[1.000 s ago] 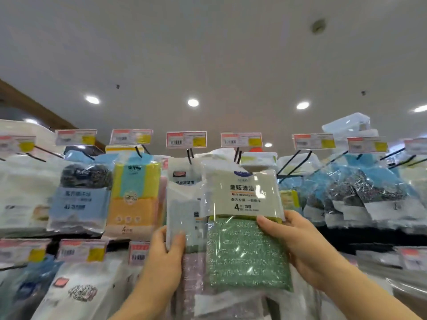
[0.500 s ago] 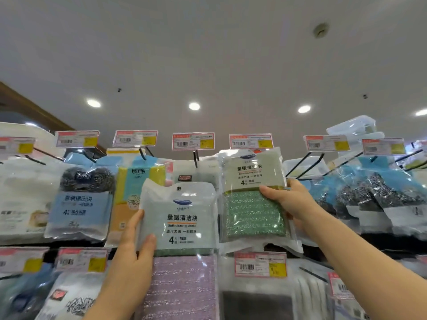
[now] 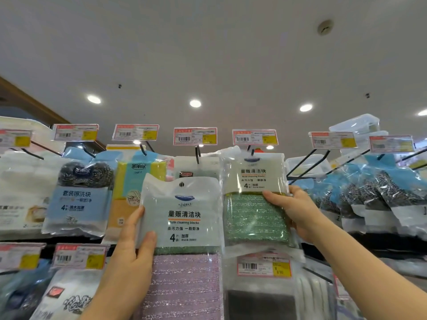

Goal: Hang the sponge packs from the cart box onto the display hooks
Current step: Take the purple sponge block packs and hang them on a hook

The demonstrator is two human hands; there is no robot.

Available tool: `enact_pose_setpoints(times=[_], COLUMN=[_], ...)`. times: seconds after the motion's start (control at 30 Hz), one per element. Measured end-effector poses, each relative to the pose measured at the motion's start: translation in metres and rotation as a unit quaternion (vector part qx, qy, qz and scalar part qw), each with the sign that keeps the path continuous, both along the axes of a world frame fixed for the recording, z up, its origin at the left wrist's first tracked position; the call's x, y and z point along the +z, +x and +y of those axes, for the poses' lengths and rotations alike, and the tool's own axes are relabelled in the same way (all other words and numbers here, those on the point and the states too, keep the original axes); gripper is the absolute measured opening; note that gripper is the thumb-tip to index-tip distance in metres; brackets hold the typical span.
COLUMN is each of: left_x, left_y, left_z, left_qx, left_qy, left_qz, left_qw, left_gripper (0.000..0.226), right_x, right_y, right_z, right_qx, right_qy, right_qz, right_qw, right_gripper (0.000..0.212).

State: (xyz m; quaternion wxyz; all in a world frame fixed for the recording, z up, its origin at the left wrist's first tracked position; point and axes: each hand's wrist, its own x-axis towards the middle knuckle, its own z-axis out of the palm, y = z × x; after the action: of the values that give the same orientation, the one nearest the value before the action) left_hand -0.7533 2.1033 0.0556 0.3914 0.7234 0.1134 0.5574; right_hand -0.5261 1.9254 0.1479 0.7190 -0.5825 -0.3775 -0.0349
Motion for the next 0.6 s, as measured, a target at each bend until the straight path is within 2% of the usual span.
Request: enact_pose_setpoints(times=[0.23, 0.37, 0.43, 0.53, 0.6], left_x=[0.002, 0.005, 0.007, 0.008, 0.008], left_y=[-0.001, 0.000, -0.001, -0.002, -0.002], left_z=[0.001, -0.002, -0.003, -0.002, -0.001], left_qx=[-0.016, -0.023, -0.023, -0.028, -0.032], left_qy=[-0.012, -0.005, -0.001, -0.006, -0.007], left_qz=[0.001, -0.004, -0.003, -0.007, -0.013], left_qw=[1.000, 1.000, 1.000, 1.000, 0.999], left_gripper=[0.049, 0.049, 0.049, 0.050, 0.047], right_x=[0.005, 0.016, 0.018, 0.016, 0.011], right_y=[0.013, 0.025, 0.032, 0.048, 0.054], right_z=[0.010, 0.027, 0.035, 0.047, 0.051], right_qx=[-0.030, 0.004, 0.006, -0.080, -0.144], right_qy=[-0.019, -0.061, -0.082, -0.110, -0.184], right_qz=[0.013, 0.088, 0.097, 0.066, 0.053], right_qw=[0.999, 0.994, 0.992, 0.988, 0.971], right_gripper=[0.047, 0.042, 0.039, 0.035, 0.028])
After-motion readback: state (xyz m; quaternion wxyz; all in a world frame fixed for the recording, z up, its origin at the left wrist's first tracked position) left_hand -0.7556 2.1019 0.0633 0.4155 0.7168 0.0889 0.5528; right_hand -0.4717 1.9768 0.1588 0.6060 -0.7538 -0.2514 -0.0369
